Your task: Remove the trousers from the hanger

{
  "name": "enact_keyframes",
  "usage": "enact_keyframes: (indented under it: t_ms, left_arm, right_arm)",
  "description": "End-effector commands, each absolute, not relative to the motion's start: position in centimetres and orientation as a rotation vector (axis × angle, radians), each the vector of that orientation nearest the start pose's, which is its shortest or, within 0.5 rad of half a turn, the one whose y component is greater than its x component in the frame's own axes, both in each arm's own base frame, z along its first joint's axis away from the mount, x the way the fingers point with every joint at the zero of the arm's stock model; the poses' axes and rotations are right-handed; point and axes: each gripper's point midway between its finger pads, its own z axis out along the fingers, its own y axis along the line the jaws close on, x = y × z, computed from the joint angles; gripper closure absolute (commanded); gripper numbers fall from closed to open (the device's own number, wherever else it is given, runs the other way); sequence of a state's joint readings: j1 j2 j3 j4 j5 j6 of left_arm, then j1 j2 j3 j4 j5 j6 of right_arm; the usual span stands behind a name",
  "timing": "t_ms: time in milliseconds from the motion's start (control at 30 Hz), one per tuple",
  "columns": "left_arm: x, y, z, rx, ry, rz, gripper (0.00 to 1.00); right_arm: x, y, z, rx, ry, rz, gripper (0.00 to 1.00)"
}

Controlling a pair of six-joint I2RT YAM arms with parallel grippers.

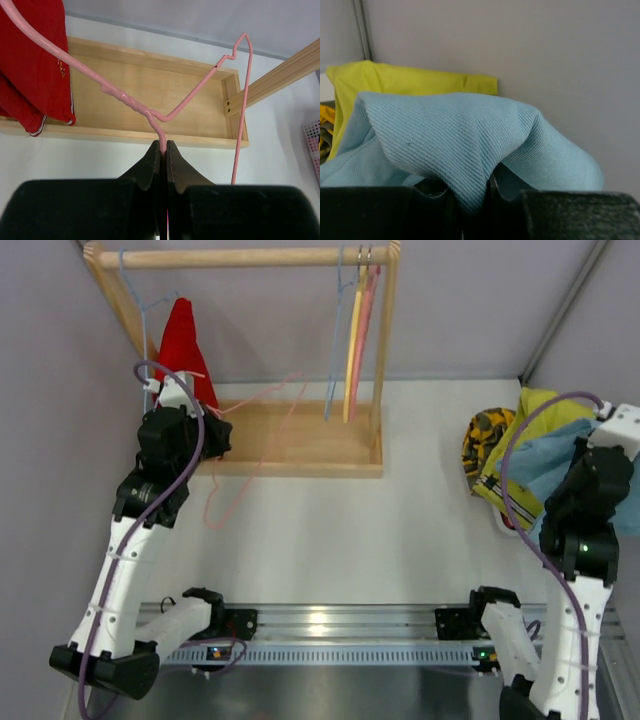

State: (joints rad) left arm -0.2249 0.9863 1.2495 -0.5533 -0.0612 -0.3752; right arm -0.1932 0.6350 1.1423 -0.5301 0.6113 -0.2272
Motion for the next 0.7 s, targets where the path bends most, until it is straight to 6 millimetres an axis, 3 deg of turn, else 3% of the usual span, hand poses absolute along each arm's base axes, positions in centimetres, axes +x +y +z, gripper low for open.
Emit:
enact_keyframes:
  t_ms: [0,167,267,300,367,400,533,600,667]
  left_arm:
    - [30.4,-8.1,39.9,-0.160,1.724,-0.430,1.00]
    - [29.3,-8.0,41.5,-0.157,1.677,-0.449,1.00]
    - [28.7,-7.8,42.2,-0.146,1.654,-0.446,1.00]
    - [28.6,-7.7,42.5,-0.142,1.647,-0.441,1.00]
    - [28.3,-7.9,42.9,-0.119,1.638,-0.451,1.00]
    - [28.2,-7.9,43.3,-0.114,1.628,-0.448,1.00]
    - [28.2,-8.3,44.4,-0.080,1.611,-0.463,1.00]
    - [28.3,-8.0,44.9,-0.069,1.600,-0.436,1.00]
    - [28.5,-8.0,45.6,-0.050,1.589,-0.419,1.00]
  right_arm:
    - [23.1,-15.1,44.5,0.370,1.419,-0.808,1.00]
    - [30.4,-14.8,45.1,0.245,1.436,-0.744,1.00]
    - [35.2,-14.7,43.9,0.182,1.496,-0.699,1.00]
    - [37.3,-14.8,42.3,0.156,1.540,-0.682,1.00]
    - [39.6,-14.1,41.3,0.087,1.556,-0.629,1.00]
    - [41.5,-14.0,39.1,0.049,1.605,-0.607,1.00]
    - [45.4,-12.7,33.8,-0.068,1.743,-0.493,0.99]
    - [46.3,-12.1,30.5,-0.098,1.841,-0.440,0.84]
    - [46.4,-12.1,29.9,-0.090,1.859,-0.423,0.69]
